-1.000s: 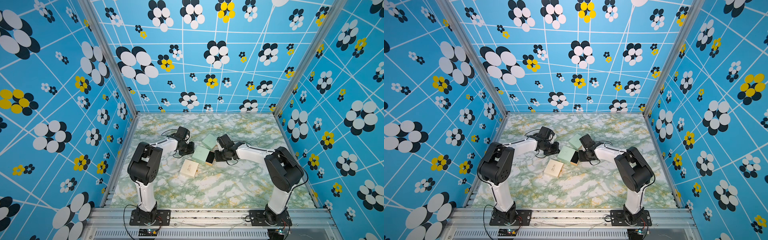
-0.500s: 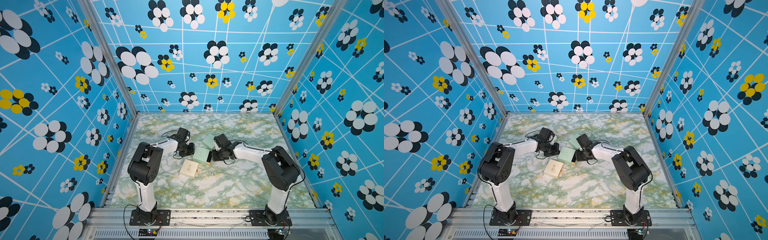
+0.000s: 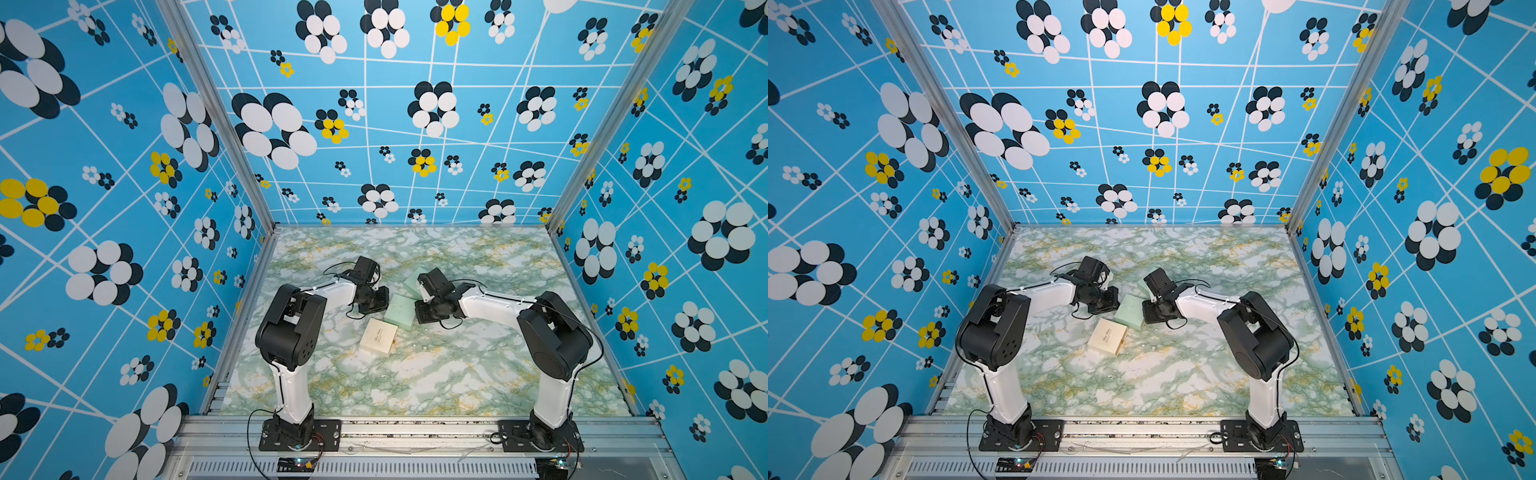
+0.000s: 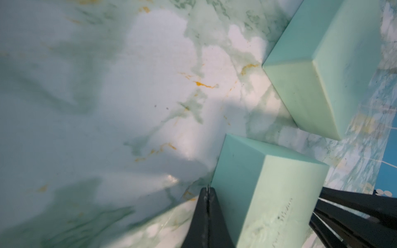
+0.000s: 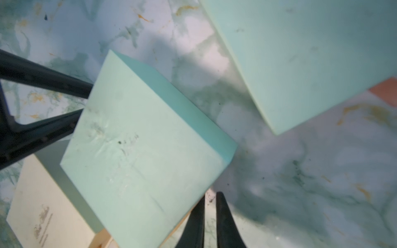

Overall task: Take out the earrings from the drawer-style jewelry box
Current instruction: Close the drawer of the jewelry box.

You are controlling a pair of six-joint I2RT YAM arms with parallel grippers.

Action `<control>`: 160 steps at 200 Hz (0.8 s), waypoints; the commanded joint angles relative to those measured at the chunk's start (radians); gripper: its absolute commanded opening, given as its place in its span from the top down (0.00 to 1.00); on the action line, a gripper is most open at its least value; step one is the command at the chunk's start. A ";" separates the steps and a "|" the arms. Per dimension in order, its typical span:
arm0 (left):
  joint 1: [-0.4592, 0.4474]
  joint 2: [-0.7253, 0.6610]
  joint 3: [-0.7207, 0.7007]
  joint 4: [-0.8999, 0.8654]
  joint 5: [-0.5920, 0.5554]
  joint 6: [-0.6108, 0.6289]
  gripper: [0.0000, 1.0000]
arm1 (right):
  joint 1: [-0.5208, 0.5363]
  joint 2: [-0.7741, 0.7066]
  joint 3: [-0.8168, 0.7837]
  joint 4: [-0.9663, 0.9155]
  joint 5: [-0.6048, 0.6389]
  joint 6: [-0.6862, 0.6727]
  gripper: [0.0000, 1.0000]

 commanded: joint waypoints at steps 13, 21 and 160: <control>-0.008 -0.026 -0.024 -0.005 0.012 -0.003 1.00 | 0.020 0.012 0.026 0.026 -0.039 0.002 0.86; -0.007 -0.029 -0.028 -0.007 0.011 -0.003 1.00 | 0.023 0.011 0.027 0.028 -0.038 0.001 0.86; 0.066 -0.127 -0.116 -0.018 -0.011 0.009 1.00 | 0.052 0.029 0.037 0.046 -0.096 -0.016 0.86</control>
